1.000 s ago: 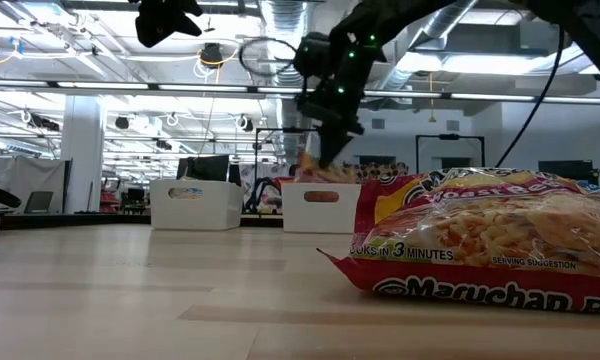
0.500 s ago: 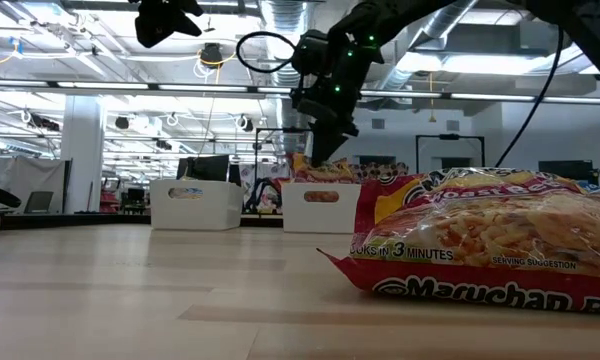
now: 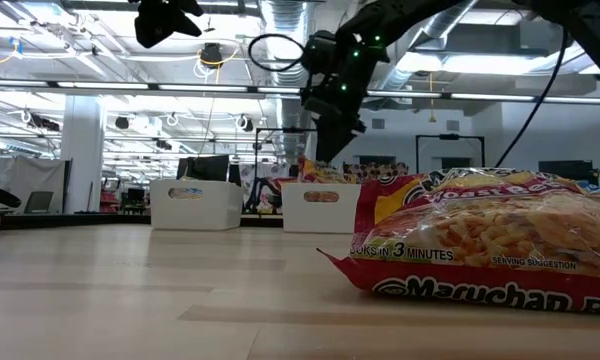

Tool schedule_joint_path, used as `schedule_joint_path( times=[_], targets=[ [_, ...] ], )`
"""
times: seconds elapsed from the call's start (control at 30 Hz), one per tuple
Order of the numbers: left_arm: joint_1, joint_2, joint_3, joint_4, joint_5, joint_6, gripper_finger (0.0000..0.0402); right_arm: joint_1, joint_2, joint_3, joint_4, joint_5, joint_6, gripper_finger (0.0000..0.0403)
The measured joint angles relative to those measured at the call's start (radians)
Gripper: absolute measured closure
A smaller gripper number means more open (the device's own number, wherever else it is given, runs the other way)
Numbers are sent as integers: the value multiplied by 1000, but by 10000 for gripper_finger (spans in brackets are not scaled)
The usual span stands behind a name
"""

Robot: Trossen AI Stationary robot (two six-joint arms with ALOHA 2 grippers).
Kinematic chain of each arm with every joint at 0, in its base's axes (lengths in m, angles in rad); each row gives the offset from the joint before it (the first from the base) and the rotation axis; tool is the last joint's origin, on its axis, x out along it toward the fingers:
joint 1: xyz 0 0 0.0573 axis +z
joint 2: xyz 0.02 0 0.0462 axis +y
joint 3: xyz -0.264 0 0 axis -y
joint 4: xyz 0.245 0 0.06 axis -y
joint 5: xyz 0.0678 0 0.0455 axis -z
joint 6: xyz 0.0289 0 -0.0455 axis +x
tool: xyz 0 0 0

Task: Sort Maruchan noodles
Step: Put the red noodle pack into the middle white bin

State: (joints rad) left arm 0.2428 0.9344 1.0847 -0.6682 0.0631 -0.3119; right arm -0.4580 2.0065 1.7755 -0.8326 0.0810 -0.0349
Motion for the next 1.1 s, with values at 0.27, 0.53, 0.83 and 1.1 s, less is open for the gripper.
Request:
schedule_joint_path(
  times=[0.27, 0.53, 0.83, 1.1],
  targets=[
    [0, 0, 0, 0, -48, -18, 259, -17, -85, 0, -24, -129, 34, 209],
    [0, 0, 0, 0, -54, -41, 259, -7, -53, 1, -33, -341, 155, 213],
    [0, 0, 0, 6, -79, -44, 259, -22, 18, -3, -67, -328, 201, 219],
    [0, 0, 0, 5, -79, -44, 259, -30, 96, -1, -58, -306, 220, 227]
  ],
)
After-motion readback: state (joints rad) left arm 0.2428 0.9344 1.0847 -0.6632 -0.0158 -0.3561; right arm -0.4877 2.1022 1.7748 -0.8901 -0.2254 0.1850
